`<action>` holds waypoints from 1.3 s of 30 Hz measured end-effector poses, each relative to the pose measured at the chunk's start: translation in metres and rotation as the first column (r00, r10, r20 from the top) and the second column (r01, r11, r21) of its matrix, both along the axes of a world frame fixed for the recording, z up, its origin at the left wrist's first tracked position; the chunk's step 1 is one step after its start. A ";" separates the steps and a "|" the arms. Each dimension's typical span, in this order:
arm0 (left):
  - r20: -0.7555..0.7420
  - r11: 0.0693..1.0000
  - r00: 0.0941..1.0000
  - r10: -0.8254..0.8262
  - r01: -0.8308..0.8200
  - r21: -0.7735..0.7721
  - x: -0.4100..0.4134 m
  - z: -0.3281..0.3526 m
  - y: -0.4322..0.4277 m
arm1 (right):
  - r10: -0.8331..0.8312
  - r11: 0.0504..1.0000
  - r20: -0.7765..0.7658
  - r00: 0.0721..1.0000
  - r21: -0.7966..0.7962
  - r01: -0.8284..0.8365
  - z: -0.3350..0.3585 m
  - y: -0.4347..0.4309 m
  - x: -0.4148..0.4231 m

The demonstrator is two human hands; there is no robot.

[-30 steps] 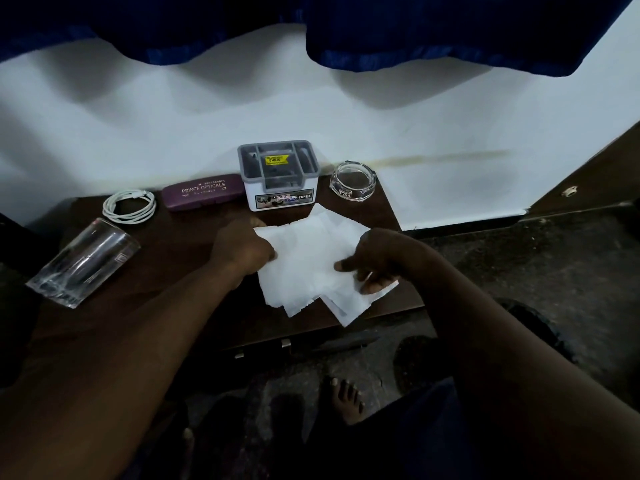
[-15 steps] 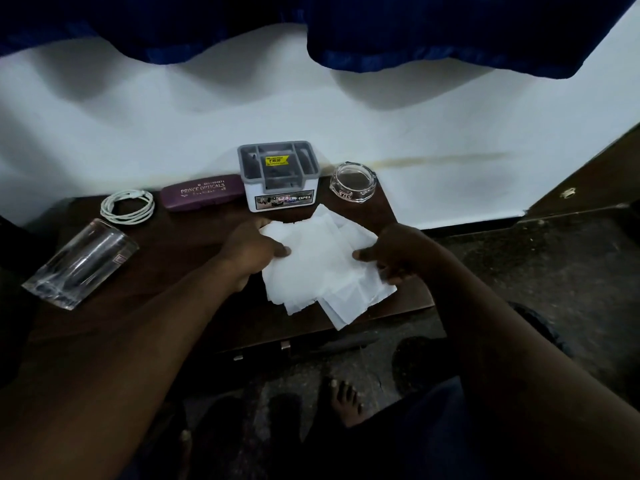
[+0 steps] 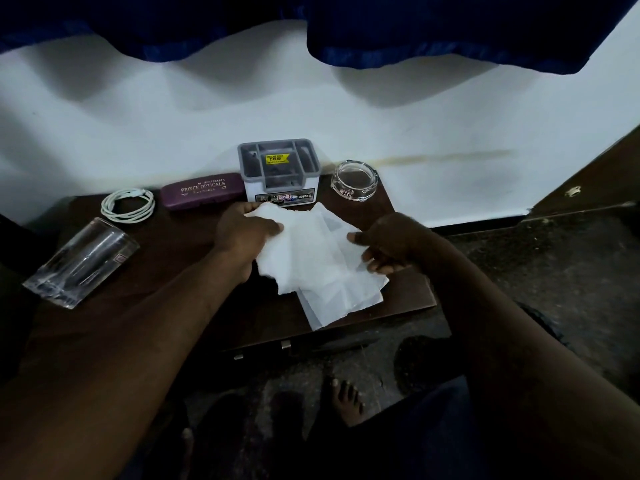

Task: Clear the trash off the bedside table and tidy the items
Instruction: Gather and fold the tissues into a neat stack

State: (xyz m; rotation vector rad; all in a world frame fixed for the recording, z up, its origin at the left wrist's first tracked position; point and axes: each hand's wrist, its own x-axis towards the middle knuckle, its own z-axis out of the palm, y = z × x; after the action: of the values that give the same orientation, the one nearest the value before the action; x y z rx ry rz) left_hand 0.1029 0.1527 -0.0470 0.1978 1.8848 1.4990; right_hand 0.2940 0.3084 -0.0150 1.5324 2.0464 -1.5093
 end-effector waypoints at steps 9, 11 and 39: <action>0.346 0.974 0.919 -0.186 0.127 0.186 0.002 0.014 -0.002 | 0.136 0.914 0.206 0.969 0.352 -0.203 -0.024 0.012 -0.001; 0.286 0.982 0.940 -0.187 0.170 0.084 0.004 0.012 -0.003 | 0.101 0.954 0.179 0.979 0.262 -0.146 -0.030 0.014 -0.002; -0.383 0.902 0.857 -0.345 0.190 -0.387 0.004 0.000 -0.009 | 0.196 0.905 0.169 0.966 0.347 -0.244 -0.045 0.002 -0.024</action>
State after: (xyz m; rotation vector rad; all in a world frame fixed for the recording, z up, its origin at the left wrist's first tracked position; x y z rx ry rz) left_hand 0.1068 0.1438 -0.0469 0.6663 2.3234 0.9685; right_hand 0.2697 0.3106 -0.0598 1.4034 2.4238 -0.9589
